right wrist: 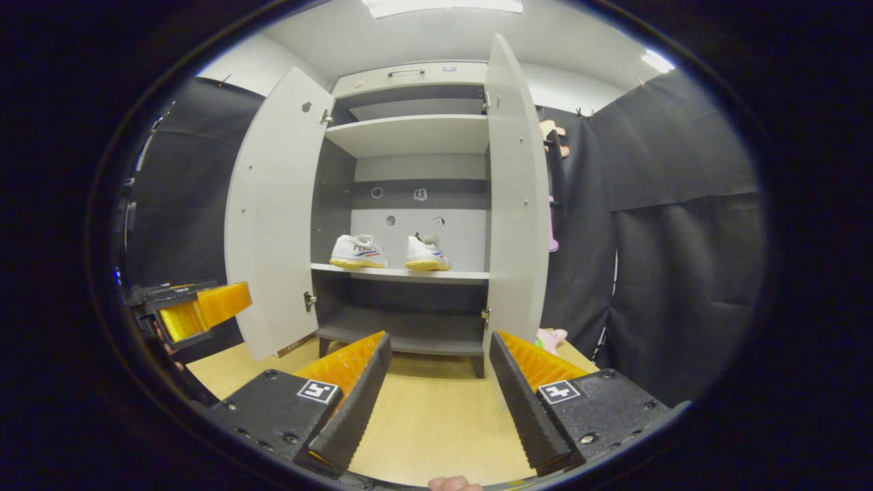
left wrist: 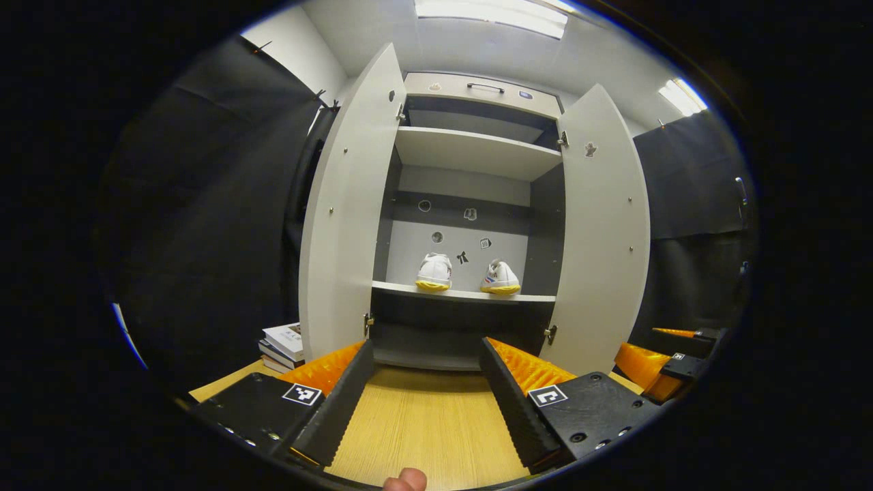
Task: Grab one shoe with the right hand and put it into the shoe cabinet, grab the other shoe with the left hand and put it into the shoe cabinet; then close the right door with the right hand and the left door with the left hand.
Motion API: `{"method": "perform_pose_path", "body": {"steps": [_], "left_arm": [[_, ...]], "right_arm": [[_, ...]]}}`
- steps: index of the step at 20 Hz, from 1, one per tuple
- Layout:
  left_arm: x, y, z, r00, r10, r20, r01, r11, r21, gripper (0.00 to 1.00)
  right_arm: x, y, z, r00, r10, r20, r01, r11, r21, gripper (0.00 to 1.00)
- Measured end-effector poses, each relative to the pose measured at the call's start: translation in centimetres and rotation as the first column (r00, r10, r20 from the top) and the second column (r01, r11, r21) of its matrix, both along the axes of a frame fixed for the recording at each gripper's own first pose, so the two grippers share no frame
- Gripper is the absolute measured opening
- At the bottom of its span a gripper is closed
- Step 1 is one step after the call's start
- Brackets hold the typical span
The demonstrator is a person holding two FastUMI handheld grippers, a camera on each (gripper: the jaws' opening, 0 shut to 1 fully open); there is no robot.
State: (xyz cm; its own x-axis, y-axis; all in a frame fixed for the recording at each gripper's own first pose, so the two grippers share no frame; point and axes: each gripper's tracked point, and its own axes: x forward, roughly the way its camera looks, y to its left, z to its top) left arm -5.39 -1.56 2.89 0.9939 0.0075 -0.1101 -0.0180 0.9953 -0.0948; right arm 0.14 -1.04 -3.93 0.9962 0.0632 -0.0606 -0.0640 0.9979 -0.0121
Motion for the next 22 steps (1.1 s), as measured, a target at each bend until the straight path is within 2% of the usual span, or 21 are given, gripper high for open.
{"method": "perform_pose_path", "body": {"steps": [4,8,11,15,22], "left_arm": [[-1.0,-0.7,-0.5,0.999,-0.033,-0.008,0.034,0.997,0.063,0.94],[-1.2,-1.4,-0.4,0.998,-0.056,0.004,0.055,0.992,0.116,0.94],[-1.3,-1.5,-0.3,0.998,-0.068,0.01,0.066,0.99,0.121,0.94],[-1.5,-1.1,-0.7,0.998,-0.062,-0.008,0.063,0.989,0.137,0.93],[-1.8,-1.0,-1.2,0.998,-0.054,-0.033,0.059,0.984,0.165,0.93]], "right_arm": [[0.3,-6.7,3.0,0.991,-0.126,0.039,0.126,0.992,-0.013,0.98],[2.9,-14.2,7.1,0.963,-0.26,0.076,0.26,0.966,0.004,0.98],[5.2,-18.1,9.9,0.941,-0.324,0.097,0.322,0.946,0.032,0.99],[8.5,-20.7,12.7,0.934,-0.344,0.099,0.341,0.939,0.041,0.99],[13.1,-20.8,14.9,0.939,-0.329,0.099,0.327,0.944,0.038,0.99]]}}
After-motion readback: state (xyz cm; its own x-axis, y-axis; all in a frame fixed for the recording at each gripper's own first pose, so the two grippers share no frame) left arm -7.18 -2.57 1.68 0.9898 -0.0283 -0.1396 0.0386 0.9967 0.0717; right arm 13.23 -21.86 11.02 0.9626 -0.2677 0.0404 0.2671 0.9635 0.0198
